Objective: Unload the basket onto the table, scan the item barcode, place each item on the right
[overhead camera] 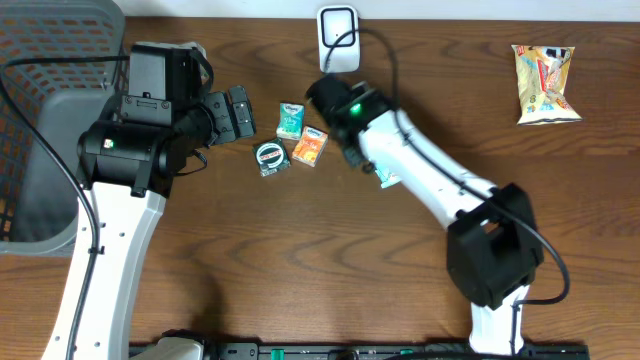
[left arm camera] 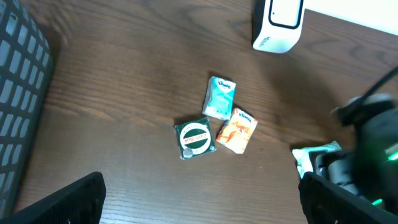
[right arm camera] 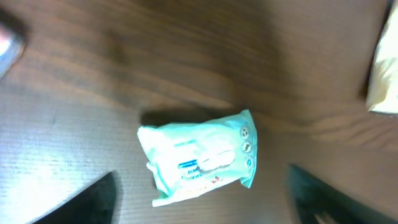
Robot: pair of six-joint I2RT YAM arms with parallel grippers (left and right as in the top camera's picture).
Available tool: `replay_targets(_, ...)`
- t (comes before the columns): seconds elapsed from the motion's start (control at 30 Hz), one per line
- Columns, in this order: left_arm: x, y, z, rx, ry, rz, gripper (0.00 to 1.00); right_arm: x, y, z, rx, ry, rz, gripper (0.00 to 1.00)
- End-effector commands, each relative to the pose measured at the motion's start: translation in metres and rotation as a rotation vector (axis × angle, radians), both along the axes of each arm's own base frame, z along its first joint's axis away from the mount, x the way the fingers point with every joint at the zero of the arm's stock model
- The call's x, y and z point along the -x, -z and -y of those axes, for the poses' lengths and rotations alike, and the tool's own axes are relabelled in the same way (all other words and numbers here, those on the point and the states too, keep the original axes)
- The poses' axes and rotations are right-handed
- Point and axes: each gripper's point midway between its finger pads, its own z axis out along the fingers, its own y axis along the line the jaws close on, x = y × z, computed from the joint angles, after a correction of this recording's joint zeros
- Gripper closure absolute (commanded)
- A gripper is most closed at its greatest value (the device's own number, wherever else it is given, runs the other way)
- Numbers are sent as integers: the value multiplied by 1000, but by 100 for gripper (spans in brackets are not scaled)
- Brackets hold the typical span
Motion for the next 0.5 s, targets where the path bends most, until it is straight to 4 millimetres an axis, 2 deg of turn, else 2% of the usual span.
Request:
replay_targets(0.0, 0, -3, -3, -13, -6, 8, 2, -6, -2, 13, -226, 144, -65, 1)
replay_targets(0.13, 0, -3, -3, -13, -5, 8, 2, 15, 17, -1, -578, 199, -310, 1)
replay_targets(0.17, 0, -3, -3, -13, -5, 8, 2, 16, 20, 0, -605, 209, -328, 10)
replay_targets(0.23, 0, -3, -3, -13, -5, 8, 2, 14, 26, 9, -617, 253, -331, 39)
replay_targets(0.27, 0, -3, -3, -13, -5, 8, 2, 14, 30, 18, -620, 343, -325, 43)
replay_targets(0.3, 0, -3, -3, -13, -5, 8, 2, 15, 36, 28, -626, 475, -318, 40)
replay_targets(0.33, 0, -3, -3, -13, -5, 8, 2, 17, 43, 37, -640, 610, -314, 27)
replay_targets(0.37, 0, -3, -3, -13, -5, 8, 2, 17, 47, 41, -646, 666, -311, 17)
replay_targets(0.47, 0, -3, -3, -13, -5, 8, 2, 20, 58, 51, -660, 808, -302, 4)
